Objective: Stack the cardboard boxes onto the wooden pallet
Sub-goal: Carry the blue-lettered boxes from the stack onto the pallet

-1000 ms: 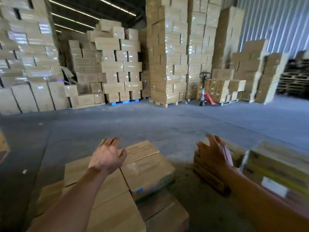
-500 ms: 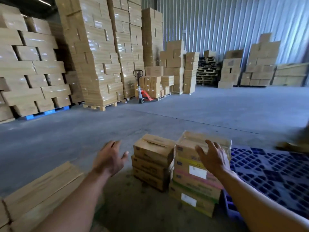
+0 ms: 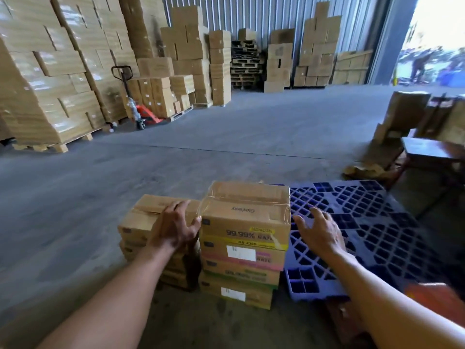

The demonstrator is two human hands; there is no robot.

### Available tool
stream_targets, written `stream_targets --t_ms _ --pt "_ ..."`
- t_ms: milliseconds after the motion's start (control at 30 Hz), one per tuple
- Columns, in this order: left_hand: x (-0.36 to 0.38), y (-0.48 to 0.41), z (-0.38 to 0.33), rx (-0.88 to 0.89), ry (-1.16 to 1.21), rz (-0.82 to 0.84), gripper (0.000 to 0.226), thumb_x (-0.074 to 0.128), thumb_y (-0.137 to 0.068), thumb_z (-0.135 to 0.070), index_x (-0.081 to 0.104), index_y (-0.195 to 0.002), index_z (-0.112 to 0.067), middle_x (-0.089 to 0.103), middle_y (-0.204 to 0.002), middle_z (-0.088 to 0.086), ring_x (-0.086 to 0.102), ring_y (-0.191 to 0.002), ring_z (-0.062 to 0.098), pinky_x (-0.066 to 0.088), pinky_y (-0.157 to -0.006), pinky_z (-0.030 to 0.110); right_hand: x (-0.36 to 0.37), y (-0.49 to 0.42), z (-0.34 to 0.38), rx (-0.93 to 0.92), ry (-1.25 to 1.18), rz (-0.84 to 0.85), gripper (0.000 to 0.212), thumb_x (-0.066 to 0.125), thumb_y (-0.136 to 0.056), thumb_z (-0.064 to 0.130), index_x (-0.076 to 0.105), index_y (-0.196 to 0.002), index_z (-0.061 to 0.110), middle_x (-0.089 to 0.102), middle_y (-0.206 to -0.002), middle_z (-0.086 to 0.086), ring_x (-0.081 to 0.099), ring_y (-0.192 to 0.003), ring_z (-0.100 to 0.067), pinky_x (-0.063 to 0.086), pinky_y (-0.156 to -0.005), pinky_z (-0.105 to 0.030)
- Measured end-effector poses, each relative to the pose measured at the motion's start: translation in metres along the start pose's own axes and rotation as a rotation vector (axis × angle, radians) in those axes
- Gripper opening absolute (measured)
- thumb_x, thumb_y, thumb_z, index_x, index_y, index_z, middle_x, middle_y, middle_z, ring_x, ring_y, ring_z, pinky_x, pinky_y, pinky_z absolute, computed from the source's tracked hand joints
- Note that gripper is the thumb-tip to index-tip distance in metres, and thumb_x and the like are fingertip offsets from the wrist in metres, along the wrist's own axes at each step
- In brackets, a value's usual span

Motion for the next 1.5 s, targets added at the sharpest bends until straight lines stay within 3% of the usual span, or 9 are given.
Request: stream_targets --t_ms 333,533,667,800,967,1133,1233,1400,1500 --pt "0.222 -0.202 0.079 -0.100 0.058 0.244 0.059 0.073 -0.086 -0.028 0.057 -0.135 0.001 0.062 -0.129 0.025 0.061 -0.112 0.042 0.051 -0.090 0.048 0.160 -0.163 -0.067 0.314 0.087 0.173 0.078 0.048 -0.094 0.066 0.036 -0.153 0.016 0.041 -0.156 -0.011 0.040 -0.140 -0.031 0.036 -0.111 -0.043" --pt "0.327 -0.274 0.155 -0.351 0.076 0.311 0.078 0.074 -0.086 -0.037 0.041 -0.147 -0.001 0.042 -0.148 0.026 0.043 -0.133 0.043 0.040 -0.105 0.049 0.245 -0.235 -0.096 0.463 0.043 0.248 0.075 0.052 -0.090 0.068 0.043 -0.143 0.016 0.051 -0.144 -0.012 0.051 -0.126 -0.031 0.043 -0.100 -0.044" --pt "0.361 -0.285 0.188 -0.580 0.249 0.285 0.099 0.081 -0.080 -0.036 0.025 -0.154 -0.003 0.033 -0.156 0.023 0.033 -0.142 0.038 0.030 -0.114 0.047 0.270 -0.246 -0.116 0.601 -0.086 0.270 0.095 0.055 -0.081 0.080 0.035 -0.151 0.019 0.050 -0.146 -0.009 0.051 -0.129 -0.030 0.044 -0.105 -0.047" --pt "0.371 -0.288 0.208 -0.729 0.337 0.313 0.109 0.082 -0.068 -0.054 0.032 -0.153 -0.007 0.044 -0.151 0.018 0.043 -0.136 0.036 0.036 -0.108 0.043 0.276 -0.245 -0.123 0.645 -0.245 0.258 0.099 0.057 -0.073 0.085 0.033 -0.153 0.032 0.053 -0.145 -0.005 0.053 -0.125 -0.024 0.042 -0.102 -0.043" --pt "0.375 -0.282 0.219 -0.927 0.577 0.457 0.128 0.085 -0.050 -0.064 0.029 -0.154 -0.014 0.049 -0.143 0.015 0.052 -0.115 0.029 0.044 -0.093 0.038 0.269 -0.252 -0.120 0.650 -0.411 0.286 0.100 0.063 -0.069 0.082 0.015 -0.152 0.057 0.043 -0.153 -0.006 0.050 -0.131 -0.032 0.041 -0.111 -0.053" --pt "0.345 -0.278 0.210 -0.888 0.755 0.450 0.139 0.092 -0.027 -0.066 0.035 -0.150 -0.035 0.060 -0.111 -0.012 0.058 -0.101 0.012 0.048 -0.077 0.031 0.233 -0.287 -0.109 0.573 -0.611 0.353 0.087 0.079 -0.068 0.068 0.019 -0.130 0.083 0.041 -0.151 -0.002 0.061 -0.115 -0.034 0.055 -0.091 -0.058" --pt "0.315 -0.249 0.183 -0.900 0.885 0.421 0.131 0.098 -0.031 -0.056 0.040 -0.146 -0.035 0.063 -0.129 0.005 0.060 -0.116 0.028 0.053 -0.093 0.050 0.205 -0.303 -0.103 0.488 -0.629 0.465 0.098 0.081 -0.066 0.062 0.018 -0.140 0.074 0.039 -0.157 0.002 0.059 -0.120 -0.038 0.059 -0.077 -0.059" --pt "0.250 -0.163 0.130 -0.897 0.923 0.180 0.128 0.093 -0.051 -0.048 0.014 -0.151 -0.054 0.024 -0.163 0.002 0.037 -0.137 0.025 0.043 -0.099 0.049 0.159 -0.311 -0.081 0.318 -0.658 0.579 0.102 0.084 -0.070 0.050 0.018 -0.148 0.063 0.041 -0.156 0.003 0.055 -0.126 -0.034 0.058 -0.076 -0.062" --pt "0.209 -0.104 0.107 -0.902 0.944 0.025 0.125 0.096 -0.047 -0.052 0.020 -0.146 -0.060 0.032 -0.158 0.000 0.057 -0.115 0.014 0.055 -0.089 0.041 0.134 -0.303 -0.056 0.185 -0.720 0.665 0.094 0.084 -0.071 0.048 0.030 -0.147 0.058 0.051 -0.146 -0.001 0.060 -0.119 -0.035 0.058 -0.080 -0.063"
Point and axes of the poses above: each hand's wrist, its own y-axis away from the middle knuckle, its own x-axis out of the palm, z = x × y, the point moved 5 cm from there along -y, towards the middle knuckle
